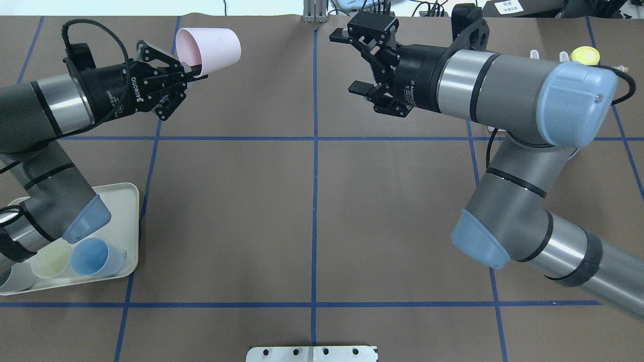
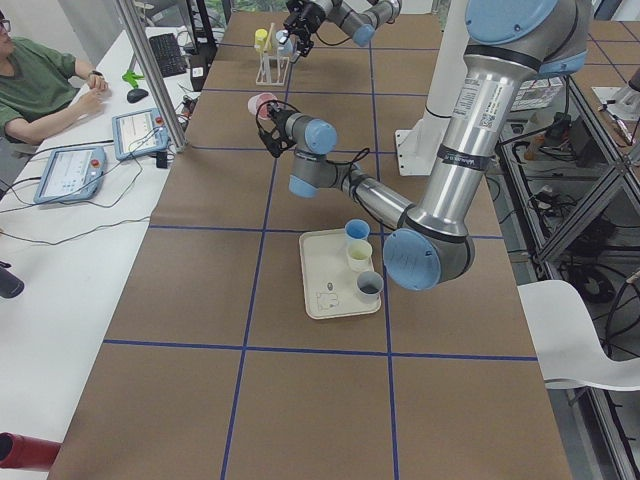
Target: Transfer IKEA cup to right arm and place on rack
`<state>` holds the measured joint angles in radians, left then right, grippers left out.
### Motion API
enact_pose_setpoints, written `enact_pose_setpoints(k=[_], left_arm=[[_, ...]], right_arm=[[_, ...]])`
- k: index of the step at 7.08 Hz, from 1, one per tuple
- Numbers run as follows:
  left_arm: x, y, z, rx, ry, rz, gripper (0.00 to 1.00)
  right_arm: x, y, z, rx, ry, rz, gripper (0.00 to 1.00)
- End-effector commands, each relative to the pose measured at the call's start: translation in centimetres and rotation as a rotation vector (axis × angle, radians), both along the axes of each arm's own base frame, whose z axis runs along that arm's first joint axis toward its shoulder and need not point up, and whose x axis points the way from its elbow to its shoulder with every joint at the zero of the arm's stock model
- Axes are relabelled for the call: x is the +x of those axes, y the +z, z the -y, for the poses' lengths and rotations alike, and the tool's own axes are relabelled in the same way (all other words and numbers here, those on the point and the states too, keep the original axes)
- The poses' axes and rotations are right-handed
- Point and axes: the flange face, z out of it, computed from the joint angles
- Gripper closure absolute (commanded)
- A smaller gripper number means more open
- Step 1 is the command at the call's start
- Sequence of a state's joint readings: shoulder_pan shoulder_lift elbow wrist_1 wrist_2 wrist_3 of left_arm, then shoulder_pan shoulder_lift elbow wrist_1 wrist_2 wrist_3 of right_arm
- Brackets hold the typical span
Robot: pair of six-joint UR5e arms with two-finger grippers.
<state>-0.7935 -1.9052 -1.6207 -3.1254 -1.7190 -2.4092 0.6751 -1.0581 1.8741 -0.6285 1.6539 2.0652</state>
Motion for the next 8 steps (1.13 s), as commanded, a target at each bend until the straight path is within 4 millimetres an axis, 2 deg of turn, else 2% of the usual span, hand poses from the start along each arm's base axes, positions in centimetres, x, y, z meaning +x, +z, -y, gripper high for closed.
enact_pose_setpoints(k=[1, 3, 4, 5, 7, 8], left_arm=[[2.1, -0.8, -1.2, -0.021, 0.010, -0.183, 1.00], [7.3, -4.0, -4.8, -0.074, 0.000, -0.361, 1.00], [9.2, -5.7, -5.7, -0.083, -0.003, -0.400, 1.00], [10.5, -5.9, -6.6, -0.094, 0.000, -0.407, 1.00], [12.2, -6.8, -6.1, -0.102, -0.004, -0.410, 1.00], [12.3, -6.9, -6.1, -0.103, -0.003, -0.409, 1.00]], right_arm=[[-2.5, 0.4, -0.6, 0.003, -0.039, 0.067, 0.00], [-3.2, 0.3, 0.1, -0.005, -0.013, 0.064, 0.00], [-4.1, -0.3, 1.0, -0.010, -0.006, 0.062, 0.00], [-4.3, -0.5, 1.2, -0.021, -0.003, 0.072, 0.00], [-4.3, -0.6, 1.2, -0.026, -0.004, 0.077, 0.00], [-4.7, -0.4, 1.1, -0.029, -0.009, 0.074, 0.00]])
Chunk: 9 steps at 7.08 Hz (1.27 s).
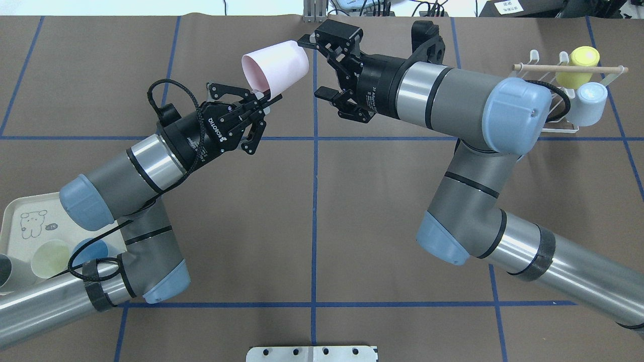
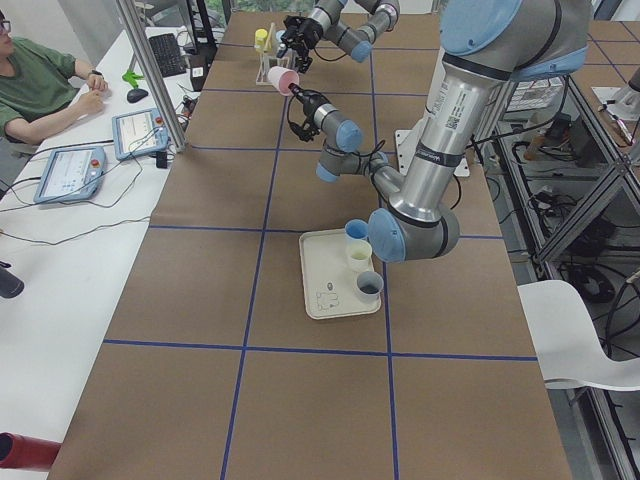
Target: Transfer IKEA cup to right arm and place on rack
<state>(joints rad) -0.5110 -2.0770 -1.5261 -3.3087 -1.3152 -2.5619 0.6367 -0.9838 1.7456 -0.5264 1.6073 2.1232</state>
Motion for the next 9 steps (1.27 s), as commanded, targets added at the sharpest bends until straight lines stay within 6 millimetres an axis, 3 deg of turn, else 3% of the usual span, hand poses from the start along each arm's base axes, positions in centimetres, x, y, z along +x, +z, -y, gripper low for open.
enact_pose_setpoints(k=[1, 9], left_arm=[[0.5, -0.3, 0.0, -0.003, 0.001, 0.000, 1.00], [2.4, -1.7, -1.6, -0.014, -0.002, -0.024, 1.00]], right_arm=[[-0.8, 0.4, -0.1, -0.008, -0.007, -0.008, 0.00], [-1.0, 0.6, 0.1, -0.014, 0.005, -0.011, 0.00]])
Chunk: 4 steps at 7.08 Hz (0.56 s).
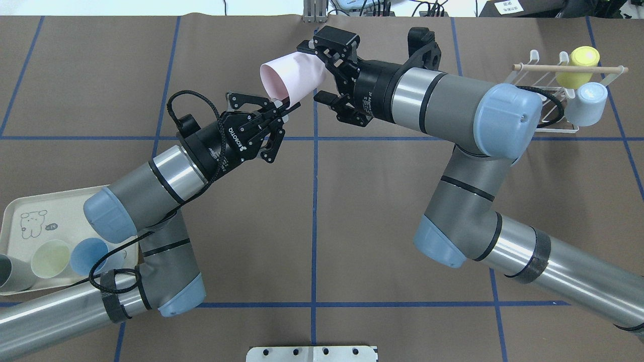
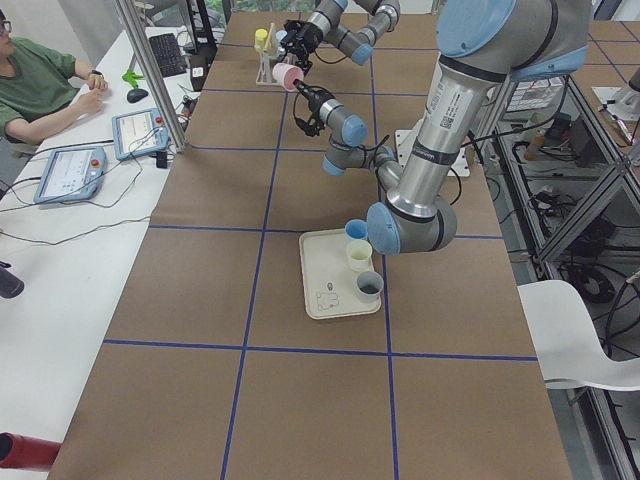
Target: Transfer IKEA cup to right arm and place on rack
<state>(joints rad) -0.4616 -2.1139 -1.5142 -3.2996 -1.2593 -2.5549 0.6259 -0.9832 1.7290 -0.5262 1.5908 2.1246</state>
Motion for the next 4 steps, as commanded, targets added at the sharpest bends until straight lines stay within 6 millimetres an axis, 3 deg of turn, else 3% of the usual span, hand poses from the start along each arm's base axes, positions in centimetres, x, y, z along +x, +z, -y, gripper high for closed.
enact_pose_setpoints(k=[1, 2, 4], left_arm=[[0.2, -0.5, -0.1, 0.002, -0.011, -0.003, 1.00], [1.3, -0.8, -1.1, -0.013, -0.001, 0.001, 1.00], [1.7, -1.5, -1.1, -0.018, -0.002, 0.006, 1.00]], right_arm=[[-0.1, 0.1, 0.1, -0.002, 0.000, -0.003, 0.00], [-0.1, 0.2, 0.1, -0.003, 0.000, -0.004, 0.00], [-0.1, 0.1, 0.1, -0.001, 0.000, -0.003, 0.00]])
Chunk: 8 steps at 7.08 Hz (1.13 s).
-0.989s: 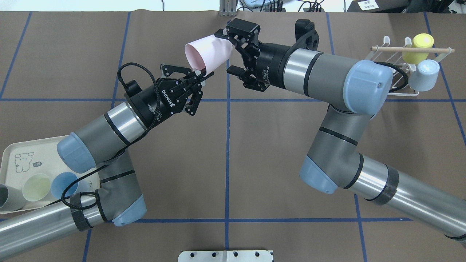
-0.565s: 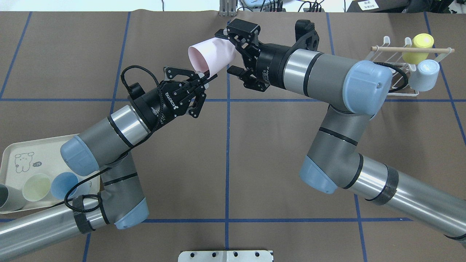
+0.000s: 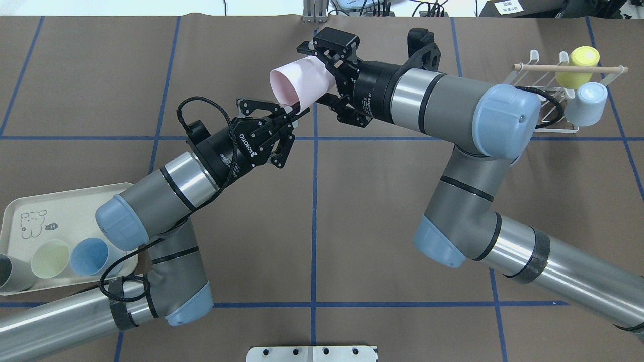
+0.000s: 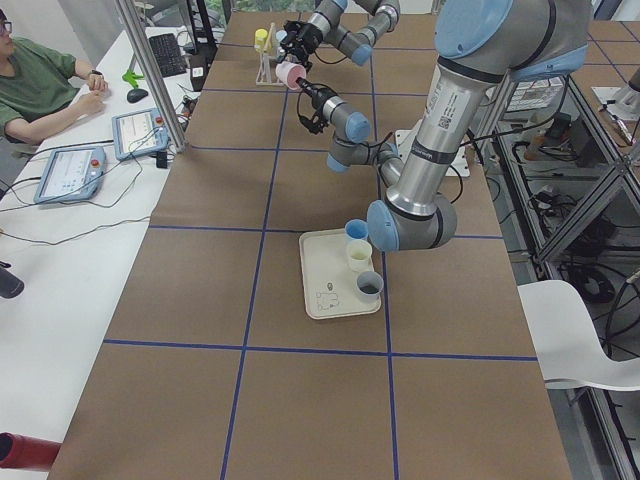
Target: Transfer IKEA cup to right arm and place on rack
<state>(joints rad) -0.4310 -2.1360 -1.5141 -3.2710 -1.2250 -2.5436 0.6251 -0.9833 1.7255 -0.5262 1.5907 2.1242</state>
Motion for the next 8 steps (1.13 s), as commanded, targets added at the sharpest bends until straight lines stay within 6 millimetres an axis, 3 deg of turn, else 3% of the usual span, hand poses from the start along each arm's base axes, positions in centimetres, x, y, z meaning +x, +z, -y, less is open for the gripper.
enact_pose_setpoints(k=[1, 2, 3, 4, 5, 6, 8], left_arm=[[0.3, -0.6, -0.1, 0.000, 0.000, -0.001, 1.00], [0.3, -0.6, -0.1, -0.002, 0.001, -0.001, 1.00], [0.2, -0.5, -0.1, -0.001, 0.001, -0.001, 1.00], [0.2, -0.4, -0.1, 0.000, 0.001, 0.002, 0.48], [0.2, -0.4, -0.1, 0.015, -0.012, 0.019, 0.18], [0.2, -0.6, -0.2, 0.048, -0.038, 0.048, 0.00], [0.0, -0.5, -0.1, 0.053, -0.042, 0.053, 0.00]], right_arm=[[-0.1, 0.0, 0.0, 0.000, -0.001, -0.002, 0.02], [0.0, 0.0, 0.0, 0.001, 0.001, 0.000, 0.37], [0.0, 0.1, 0.1, 0.003, 0.002, -0.005, 0.99], [0.1, 0.2, 0.1, 0.005, 0.002, -0.007, 1.00], [0.1, 0.2, 0.1, 0.008, 0.004, -0.007, 1.00], [0.4, 0.2, 0.3, 0.009, 0.011, -0.008, 1.00], [2.3, 1.1, 2.1, 0.053, 0.082, -0.062, 1.00]])
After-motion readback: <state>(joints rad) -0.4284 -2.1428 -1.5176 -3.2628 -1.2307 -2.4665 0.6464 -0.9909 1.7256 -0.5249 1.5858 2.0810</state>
